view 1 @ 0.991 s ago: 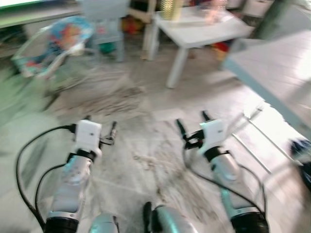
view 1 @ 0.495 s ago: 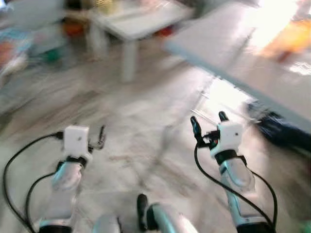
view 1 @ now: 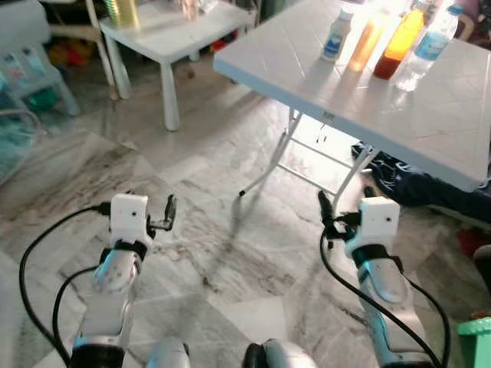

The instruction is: Restocking fridge

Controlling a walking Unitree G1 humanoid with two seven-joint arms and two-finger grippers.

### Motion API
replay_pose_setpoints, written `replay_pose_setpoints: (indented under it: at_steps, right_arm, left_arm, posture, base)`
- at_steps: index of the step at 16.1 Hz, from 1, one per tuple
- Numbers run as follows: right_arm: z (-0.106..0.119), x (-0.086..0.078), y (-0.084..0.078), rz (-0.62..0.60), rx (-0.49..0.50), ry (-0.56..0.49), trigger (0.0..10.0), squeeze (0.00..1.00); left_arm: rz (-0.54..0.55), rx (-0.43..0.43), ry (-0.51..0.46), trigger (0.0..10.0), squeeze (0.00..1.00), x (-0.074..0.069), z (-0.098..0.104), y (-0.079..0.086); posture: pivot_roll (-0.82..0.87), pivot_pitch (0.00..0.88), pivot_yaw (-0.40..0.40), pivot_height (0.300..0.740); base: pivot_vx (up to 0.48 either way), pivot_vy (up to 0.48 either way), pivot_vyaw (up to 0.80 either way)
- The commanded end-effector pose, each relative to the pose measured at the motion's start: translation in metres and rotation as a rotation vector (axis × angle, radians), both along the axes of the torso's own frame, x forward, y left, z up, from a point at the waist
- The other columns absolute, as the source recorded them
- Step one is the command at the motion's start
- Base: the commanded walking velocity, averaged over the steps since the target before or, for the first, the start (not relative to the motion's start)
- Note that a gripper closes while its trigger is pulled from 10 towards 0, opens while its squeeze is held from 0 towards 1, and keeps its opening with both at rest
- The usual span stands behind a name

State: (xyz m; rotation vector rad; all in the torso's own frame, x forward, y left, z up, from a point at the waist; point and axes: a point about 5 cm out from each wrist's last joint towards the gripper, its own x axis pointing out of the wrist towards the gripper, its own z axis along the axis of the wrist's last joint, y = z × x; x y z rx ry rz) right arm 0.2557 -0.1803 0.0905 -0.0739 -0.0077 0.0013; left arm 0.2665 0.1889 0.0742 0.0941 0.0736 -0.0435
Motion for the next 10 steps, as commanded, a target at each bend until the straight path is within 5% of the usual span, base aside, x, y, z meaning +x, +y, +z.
replay_pose_setpoints:
  at_steps: [1, 4, 10]
  right_arm:
    - [0.002, -0.003, -0.006, -0.028, 0.001, -0.001, 10.0, 0.00]
    - [0.006, -0.005, -0.008, -0.038, -0.015, -0.038, 10.0, 0.00]
    - [0.028, 0.024, 0.009, -0.028, -0.074, -0.133, 10.0, 0.00]
  left_arm:
    - [0.016, 0.000, 0.013, 10.0, 0.00, -0.005, -0.004, 0.004]
    - [0.019, -0.001, 0.017, 10.0, 0.00, -0.010, -0.007, 0.005]
    - [-0.075, 0.015, -0.088, 10.0, 0.00, 0.020, 0.013, -0.020]
  posture:
    - [0.04, 0.086, -0.059, 0.740]
    - [0.04, 0.076, -0.062, 0.740]
    - [0.06, 0.041, -0.063, 0.740]
  base:
    - [0.349, 0.000, 0.00]
    - [0.385, 0.000, 0.00]
    - [0.436, 0.000, 0.00]
